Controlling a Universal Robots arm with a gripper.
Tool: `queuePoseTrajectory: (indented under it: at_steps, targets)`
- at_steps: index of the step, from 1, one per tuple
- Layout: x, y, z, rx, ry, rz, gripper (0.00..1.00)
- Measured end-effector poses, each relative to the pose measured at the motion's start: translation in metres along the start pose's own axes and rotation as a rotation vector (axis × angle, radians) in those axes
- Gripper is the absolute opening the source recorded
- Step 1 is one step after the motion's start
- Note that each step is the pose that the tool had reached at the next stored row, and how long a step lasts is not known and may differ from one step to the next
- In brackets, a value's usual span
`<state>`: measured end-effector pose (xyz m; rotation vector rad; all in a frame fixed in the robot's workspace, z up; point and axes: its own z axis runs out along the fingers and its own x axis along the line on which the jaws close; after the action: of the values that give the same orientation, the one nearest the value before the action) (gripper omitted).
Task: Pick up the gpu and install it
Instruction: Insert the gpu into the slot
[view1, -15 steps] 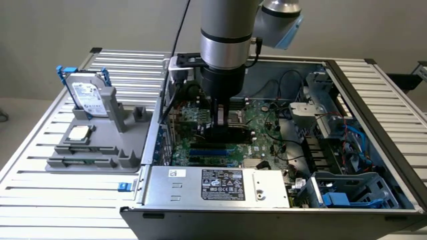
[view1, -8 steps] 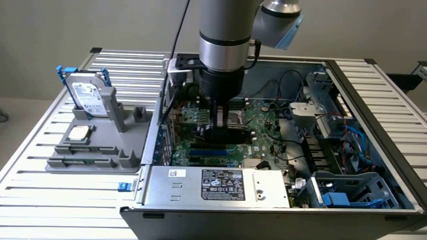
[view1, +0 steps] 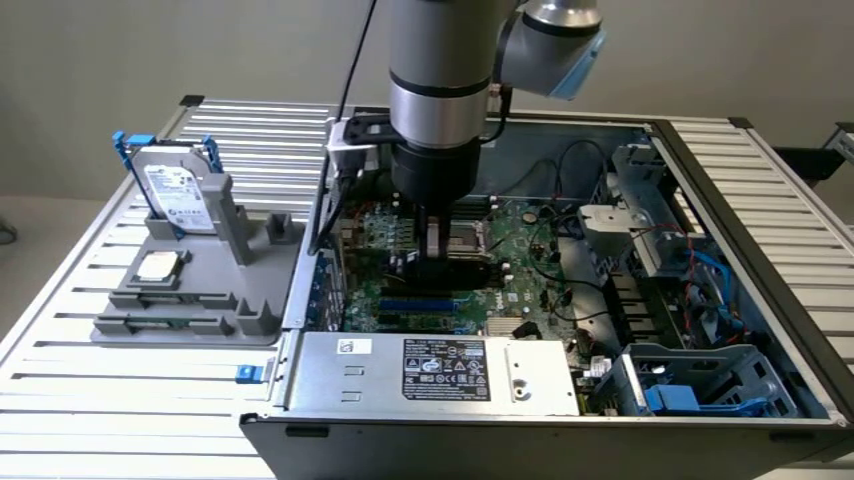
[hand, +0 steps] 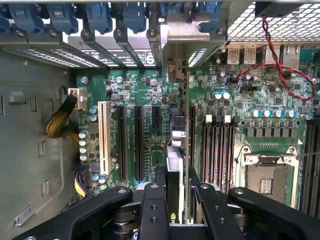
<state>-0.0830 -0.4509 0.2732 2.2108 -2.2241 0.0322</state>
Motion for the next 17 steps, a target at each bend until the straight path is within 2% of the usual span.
queuePoseTrajectory:
  at_steps: [17]
  targets:
    - [0.0033,0.0014,0.0064,0.0006,-0.0031,0.0,0.27]
